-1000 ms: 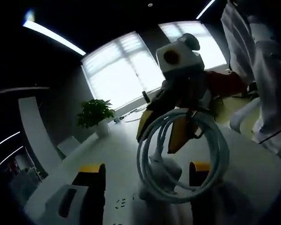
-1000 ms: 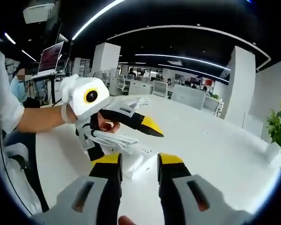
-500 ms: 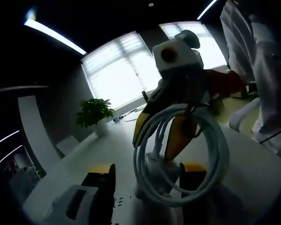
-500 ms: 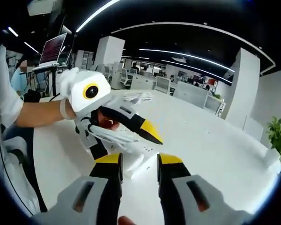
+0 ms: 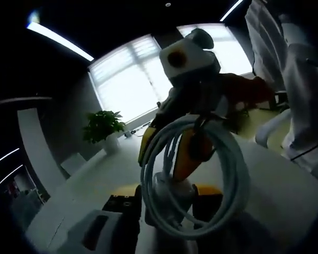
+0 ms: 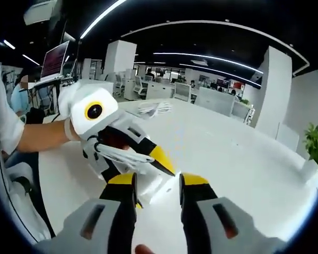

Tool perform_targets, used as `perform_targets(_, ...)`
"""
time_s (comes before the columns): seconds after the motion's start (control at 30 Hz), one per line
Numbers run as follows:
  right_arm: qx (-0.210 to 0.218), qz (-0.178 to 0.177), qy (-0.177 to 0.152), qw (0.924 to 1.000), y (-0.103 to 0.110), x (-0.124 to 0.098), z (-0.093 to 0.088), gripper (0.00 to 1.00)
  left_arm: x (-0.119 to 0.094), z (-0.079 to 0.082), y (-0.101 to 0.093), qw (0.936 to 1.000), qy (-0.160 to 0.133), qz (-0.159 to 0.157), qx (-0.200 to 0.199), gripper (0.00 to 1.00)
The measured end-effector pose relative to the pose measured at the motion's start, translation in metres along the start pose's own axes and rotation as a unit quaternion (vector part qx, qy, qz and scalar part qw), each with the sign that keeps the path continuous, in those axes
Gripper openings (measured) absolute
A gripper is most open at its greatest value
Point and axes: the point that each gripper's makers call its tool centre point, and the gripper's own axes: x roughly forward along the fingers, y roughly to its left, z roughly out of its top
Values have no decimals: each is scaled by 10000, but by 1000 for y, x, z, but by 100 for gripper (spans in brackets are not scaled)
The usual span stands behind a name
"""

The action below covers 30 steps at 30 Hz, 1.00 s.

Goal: Straighten the power strip on the desk, plug the charger into it

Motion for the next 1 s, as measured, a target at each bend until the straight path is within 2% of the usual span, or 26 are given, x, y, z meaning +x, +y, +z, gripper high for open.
perform_targets(0.23, 18, 67, 124, 9999, -1, 5, 5, 31, -2, -1, 2, 9998, -27, -1, -192, 37)
perform_targets(0.43, 258, 185, 276, 9991, -2, 10, 8, 31, -3, -1, 6, 9991, -76, 64, -406, 35)
perform_targets(0.57, 270, 270, 395, 9985, -1, 12, 9, 31, -3, -1, 7, 9986, -101, 70, -512, 35)
perform_targets(0.6, 366, 608, 455, 9964, 9, 10, 8, 31, -2, -1, 7, 9985, -102, 76, -524, 35)
perform_targets(0.63, 636, 683, 407, 9948, 9, 8, 12, 31, -3, -1, 7, 9985, -102, 81, -533, 35)
perform_targets(0.7, 884, 822, 321, 9922, 6, 1, 20, 31, -3, -1, 8, 9977, -135, 85, -653, 35)
perform_targets(0.77, 1154, 840, 373, 9891, 0, -7, 23, 30, -4, -1, 9, 9967, -169, 90, -791, 35)
perform_targets(0.83, 1124, 777, 425, 9897, -7, -13, 26, 29, -4, 0, 7, 9968, -163, 102, -779, 35)
perform_targets(0.9, 966, 714, 524, 9914, -7, -16, 27, 20, -4, 0, 5, 9971, -152, 104, -740, 35)
perform_targets(0.97, 822, 901, 639, 9905, 3, -17, 27, 5, -5, -1, 6, 9963, -151, 119, -843, 35)
perform_targets(1.0, 766, 1066, 701, 9889, 11, -16, 28, 1, -6, -1, 6, 9960, -146, 122, -871, 35)
